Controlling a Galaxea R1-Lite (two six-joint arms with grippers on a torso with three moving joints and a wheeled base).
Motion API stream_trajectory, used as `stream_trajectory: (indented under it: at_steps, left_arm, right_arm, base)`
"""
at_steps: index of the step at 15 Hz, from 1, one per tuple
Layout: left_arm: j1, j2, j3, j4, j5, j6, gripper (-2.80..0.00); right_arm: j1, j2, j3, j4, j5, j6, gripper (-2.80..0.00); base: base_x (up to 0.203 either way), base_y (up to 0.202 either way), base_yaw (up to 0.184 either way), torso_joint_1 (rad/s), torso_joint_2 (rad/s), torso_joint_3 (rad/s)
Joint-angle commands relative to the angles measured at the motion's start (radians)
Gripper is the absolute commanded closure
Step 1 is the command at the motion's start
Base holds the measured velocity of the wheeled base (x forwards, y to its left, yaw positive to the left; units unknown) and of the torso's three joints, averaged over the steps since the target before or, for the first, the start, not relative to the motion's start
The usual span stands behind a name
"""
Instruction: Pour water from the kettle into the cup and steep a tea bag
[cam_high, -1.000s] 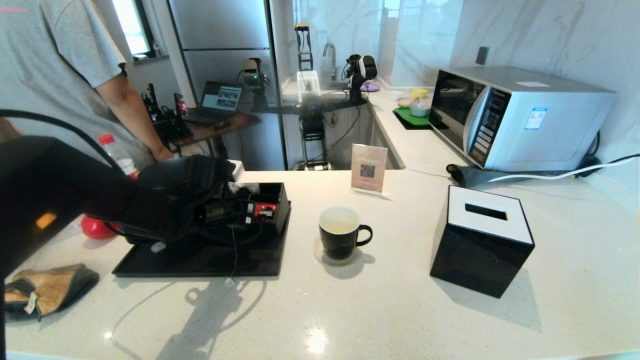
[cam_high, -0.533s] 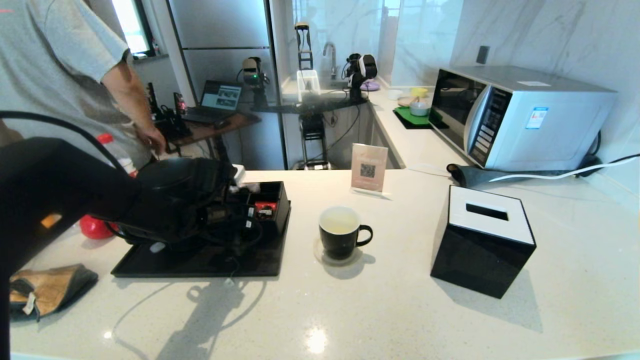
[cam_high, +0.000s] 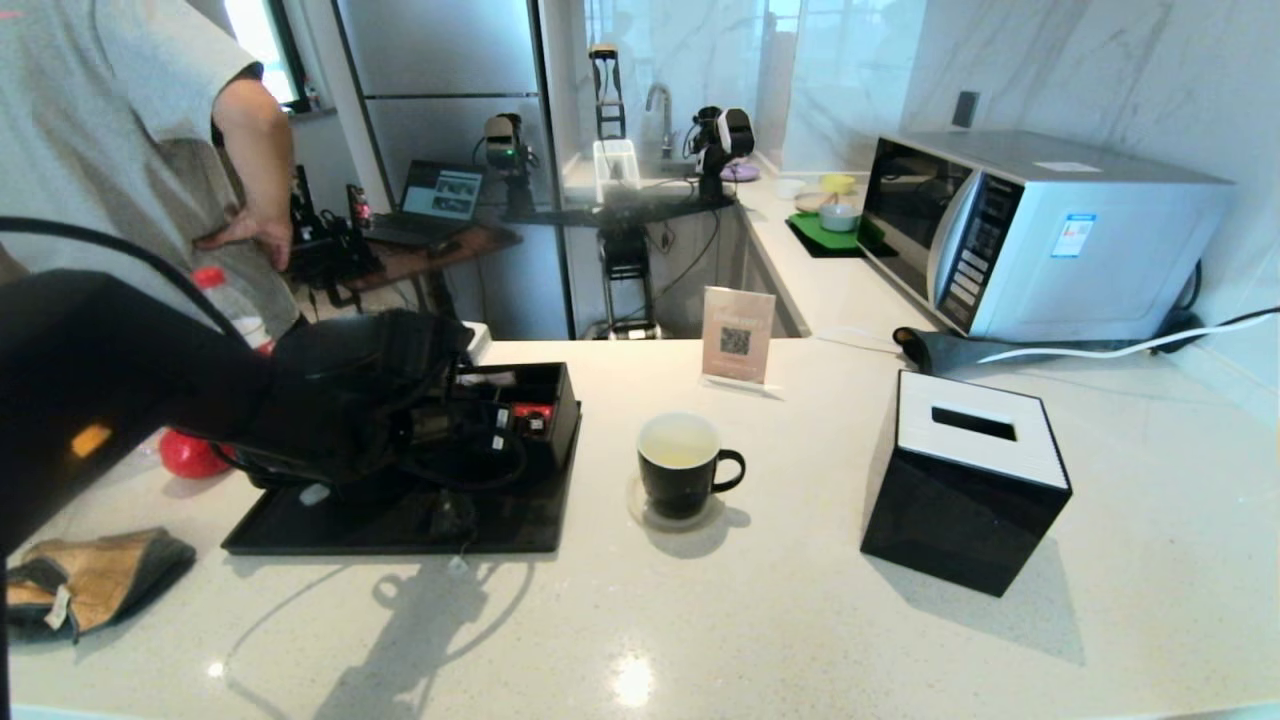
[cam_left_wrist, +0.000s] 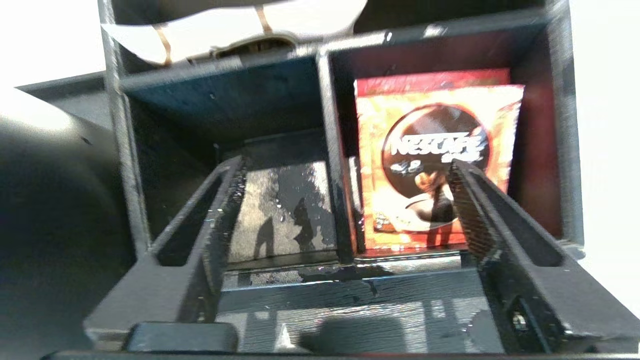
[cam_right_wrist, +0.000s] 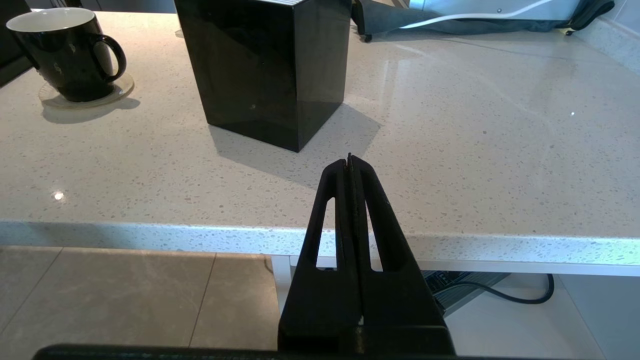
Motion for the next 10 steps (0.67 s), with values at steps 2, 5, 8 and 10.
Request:
stream_trajectory:
  at_steps: [2,5,8,10]
  left_arm:
    - [-0.001,-0.041,-0.001,-0.004,0.001,0.001,-2.80]
    - [-0.006,-0.083,0.000,-0.001,0.002,0.003,-2.80]
    - [-0.016,-0.153,0.013,0.022,0.005,0.002,-2.80]
    - [-0.026,-0.214,0.045,0.045,0.005,0.001,-2.80]
  right_arm:
    - [0.000,0.001,0.000,0.000,0.000,-0.001,0.00]
    - [0.001,0.001,0.000,0.000,0.000,-0.001,0.00]
    - [0.000,0.001,0.000,0.000,0.000,0.000,0.00]
    - [0.000,0.001,0.000,0.000,0.000,-0.001,0.00]
  base:
    - [0.000,0.000,0.000,0.000,0.00,0.000]
    - [0.000,0.000,0.000,0.000,0.00,0.000]
    - [0.000,0.000,0.000,0.000,0.00,0.000]
    - [0.000,0.000,0.000,0.000,0.00,0.000]
